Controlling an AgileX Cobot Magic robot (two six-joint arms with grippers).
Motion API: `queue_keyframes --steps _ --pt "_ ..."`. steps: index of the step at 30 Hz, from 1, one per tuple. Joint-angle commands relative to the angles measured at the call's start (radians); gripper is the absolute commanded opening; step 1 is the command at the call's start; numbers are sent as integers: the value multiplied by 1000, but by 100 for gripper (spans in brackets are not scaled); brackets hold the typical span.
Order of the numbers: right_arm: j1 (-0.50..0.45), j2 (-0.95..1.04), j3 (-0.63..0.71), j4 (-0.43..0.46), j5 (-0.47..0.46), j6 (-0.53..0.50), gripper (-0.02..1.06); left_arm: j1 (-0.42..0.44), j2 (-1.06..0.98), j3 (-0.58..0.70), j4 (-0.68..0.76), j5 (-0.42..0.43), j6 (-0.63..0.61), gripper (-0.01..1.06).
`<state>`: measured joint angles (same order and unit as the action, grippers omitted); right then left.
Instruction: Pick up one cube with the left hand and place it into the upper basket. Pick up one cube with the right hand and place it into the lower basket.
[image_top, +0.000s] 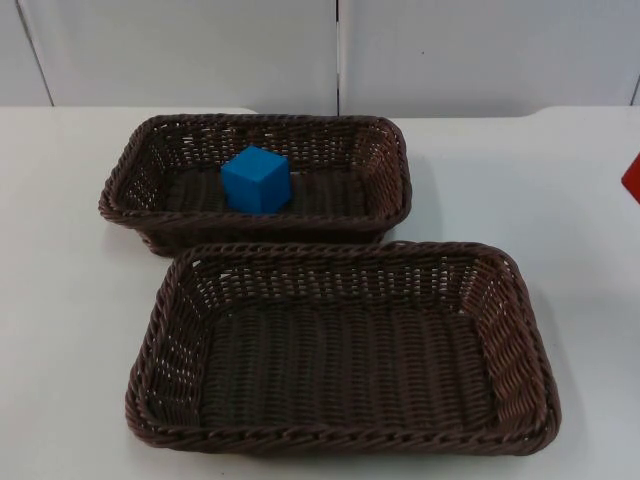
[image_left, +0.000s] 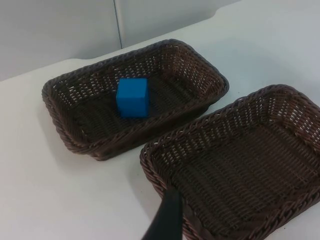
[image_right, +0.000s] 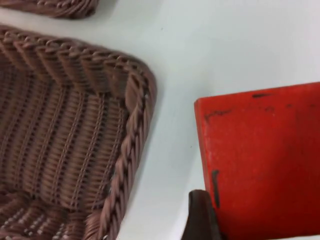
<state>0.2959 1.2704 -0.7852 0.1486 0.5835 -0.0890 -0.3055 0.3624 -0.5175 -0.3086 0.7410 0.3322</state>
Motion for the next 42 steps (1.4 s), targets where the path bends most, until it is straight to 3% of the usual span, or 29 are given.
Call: queue_keyframes --steps 1,8,11,20,27,35,42 --pt "19 -12 -3 63 5 -71 0 4 -4 4 -2 -15 -8 78" --pt "185 8 -3 64 -33 -89 0 4 -4 4 -3 -17 -8 78" --pt "292 51 -3 64 -81 -89 0 4 -4 4 -5 -17 -8 78" --pt "465 191 -3 64 -218 -84 0 4 -4 4 -5 -20 -8 78" --pt "520 307 -107 64 -156 -84 0 4 -4 4 -5 -20 -8 78" --pt "542 529 -350 58 -76 -84 0 4 -4 4 -2 -20 -8 78" --pt "542 667 -434 34 -80 -84 0 4 -4 4 5 -20 -8 78"
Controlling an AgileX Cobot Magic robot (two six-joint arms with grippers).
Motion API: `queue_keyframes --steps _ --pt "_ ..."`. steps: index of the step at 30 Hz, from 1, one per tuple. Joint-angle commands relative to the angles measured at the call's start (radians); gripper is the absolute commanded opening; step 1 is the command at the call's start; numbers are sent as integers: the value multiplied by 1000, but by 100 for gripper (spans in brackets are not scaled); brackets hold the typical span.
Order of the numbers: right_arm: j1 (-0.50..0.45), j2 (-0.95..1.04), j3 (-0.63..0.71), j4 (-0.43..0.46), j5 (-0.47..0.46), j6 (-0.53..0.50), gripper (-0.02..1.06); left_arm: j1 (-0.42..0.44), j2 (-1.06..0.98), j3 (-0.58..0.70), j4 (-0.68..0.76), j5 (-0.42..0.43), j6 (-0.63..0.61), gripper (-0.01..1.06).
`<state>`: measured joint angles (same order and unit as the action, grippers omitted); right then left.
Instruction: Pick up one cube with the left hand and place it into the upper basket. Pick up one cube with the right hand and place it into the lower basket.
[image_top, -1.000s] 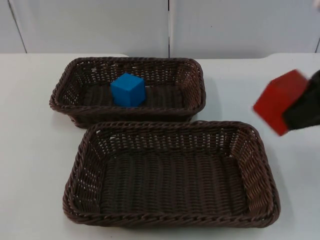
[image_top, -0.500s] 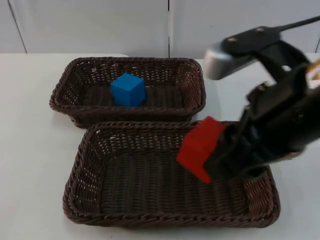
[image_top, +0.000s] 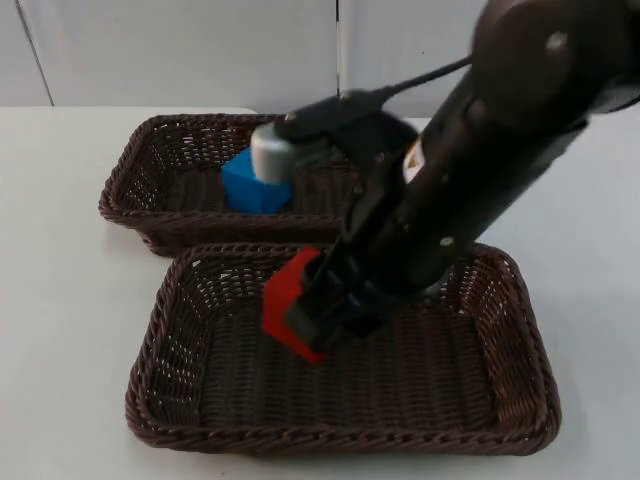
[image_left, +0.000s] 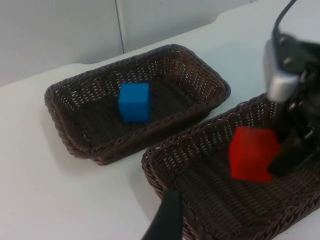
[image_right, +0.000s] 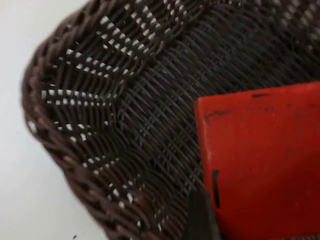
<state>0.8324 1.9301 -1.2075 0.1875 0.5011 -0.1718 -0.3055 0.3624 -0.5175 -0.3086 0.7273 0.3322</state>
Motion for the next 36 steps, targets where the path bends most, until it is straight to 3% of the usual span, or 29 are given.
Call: queue_keyframes --steps 1,12,16,20,21,24,28,36 --pt "5 26 -20 -5 -5 -2 0 4 -4 4 5 -6 -8 78" --pt "5 114 -29 -5 -63 -2 0 4 -4 4 5 -6 -8 78" --pt "5 119 -29 -1 -71 -2 7 4 -4 4 5 -6 -8 78" --pt "5 128 -29 -2 -67 -2 44 4 -4 4 5 -6 -8 78" --pt "5 128 -29 -2 -67 -2 44 4 -4 4 5 -6 -8 78" --pt "5 125 -29 1 -78 -2 68 4 -4 4 9 -6 -8 78" --pt "5 100 -29 -1 -80 -2 79 4 -15 4 6 -6 -8 78" --pt "5 -59 -29 -18 2 -2 78 4 -81 4 35 -6 -8 78"
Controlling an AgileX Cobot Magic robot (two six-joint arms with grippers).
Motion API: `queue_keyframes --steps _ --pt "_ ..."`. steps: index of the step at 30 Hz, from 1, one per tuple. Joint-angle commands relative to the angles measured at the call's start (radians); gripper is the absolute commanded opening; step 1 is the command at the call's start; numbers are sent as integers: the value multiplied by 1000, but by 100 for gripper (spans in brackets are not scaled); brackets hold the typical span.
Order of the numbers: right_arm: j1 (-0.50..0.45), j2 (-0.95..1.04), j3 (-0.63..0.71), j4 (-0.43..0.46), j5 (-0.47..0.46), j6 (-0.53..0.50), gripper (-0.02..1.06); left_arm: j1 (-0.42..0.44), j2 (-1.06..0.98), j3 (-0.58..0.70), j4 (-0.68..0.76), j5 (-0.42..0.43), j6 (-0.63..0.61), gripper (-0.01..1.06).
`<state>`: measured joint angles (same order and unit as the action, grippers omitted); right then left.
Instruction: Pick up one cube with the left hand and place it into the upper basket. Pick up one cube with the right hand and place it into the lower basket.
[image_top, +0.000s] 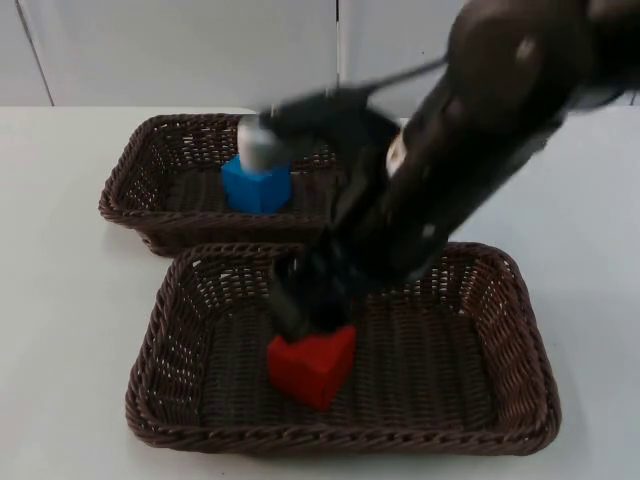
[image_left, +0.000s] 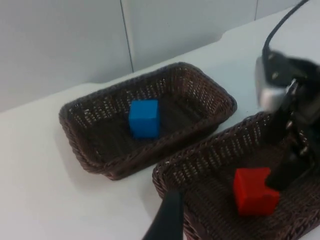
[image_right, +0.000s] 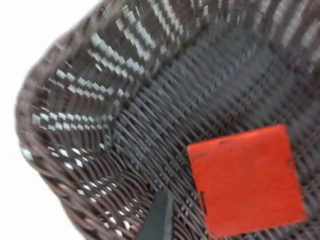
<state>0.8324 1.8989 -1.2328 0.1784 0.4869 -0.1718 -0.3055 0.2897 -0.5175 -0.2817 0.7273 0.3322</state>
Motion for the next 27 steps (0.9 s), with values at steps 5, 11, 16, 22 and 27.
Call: queue_keyframes --steps 5,11,16,22,27 --pt "5 -157 -4 -18 36 -2 78 4 -11 4 11 -6 -8 78" --pt "5 -318 -4 -18 40 -2 78 4 -11 4 11 -6 -8 78" --pt "5 -398 -4 -18 57 -2 78 4 -11 4 11 -6 -8 78" --pt "5 -477 34 -18 50 -2 78 4 -11 4 11 -6 -8 78" --pt "5 -544 85 -18 40 -6 78 4 -11 4 11 -6 -8 78"
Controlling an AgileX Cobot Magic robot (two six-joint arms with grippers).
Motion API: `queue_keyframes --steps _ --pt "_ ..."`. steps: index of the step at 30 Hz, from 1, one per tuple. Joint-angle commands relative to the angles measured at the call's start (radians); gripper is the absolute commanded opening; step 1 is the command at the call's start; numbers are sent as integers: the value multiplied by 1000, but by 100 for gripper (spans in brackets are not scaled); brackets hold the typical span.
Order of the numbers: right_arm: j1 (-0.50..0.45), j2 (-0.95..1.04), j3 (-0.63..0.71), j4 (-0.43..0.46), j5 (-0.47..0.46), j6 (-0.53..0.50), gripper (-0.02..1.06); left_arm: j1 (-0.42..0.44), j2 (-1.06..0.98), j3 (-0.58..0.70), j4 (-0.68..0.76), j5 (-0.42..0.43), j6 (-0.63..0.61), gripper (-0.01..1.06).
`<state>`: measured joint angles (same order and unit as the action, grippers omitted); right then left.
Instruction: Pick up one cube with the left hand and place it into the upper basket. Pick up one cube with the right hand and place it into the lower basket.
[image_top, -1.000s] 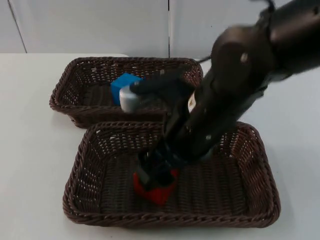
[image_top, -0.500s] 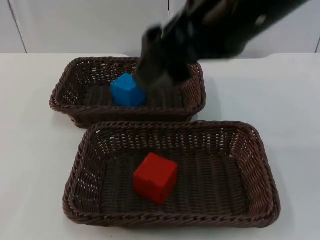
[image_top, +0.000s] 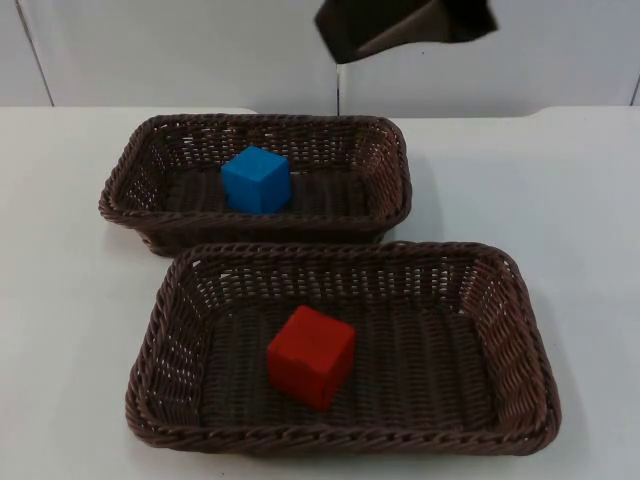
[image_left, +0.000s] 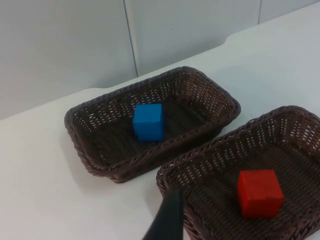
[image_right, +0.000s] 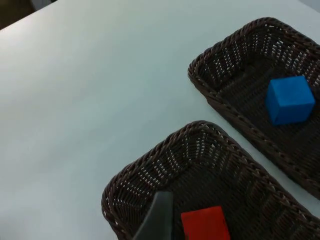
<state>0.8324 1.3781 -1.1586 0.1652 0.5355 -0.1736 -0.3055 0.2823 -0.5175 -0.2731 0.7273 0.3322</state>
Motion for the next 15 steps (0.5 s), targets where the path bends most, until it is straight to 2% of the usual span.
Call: queue_keyframes --steps 1,9,15 --pt "5 -37 25 -5 -9 -4 78 4 -3 4 2 -4 -8 78" --pt "5 -154 130 -5 -24 -4 78 4 -5 4 0 0 -8 78" --pt "5 -323 284 -5 -86 -4 78 4 -89 4 -18 7 -10 78"
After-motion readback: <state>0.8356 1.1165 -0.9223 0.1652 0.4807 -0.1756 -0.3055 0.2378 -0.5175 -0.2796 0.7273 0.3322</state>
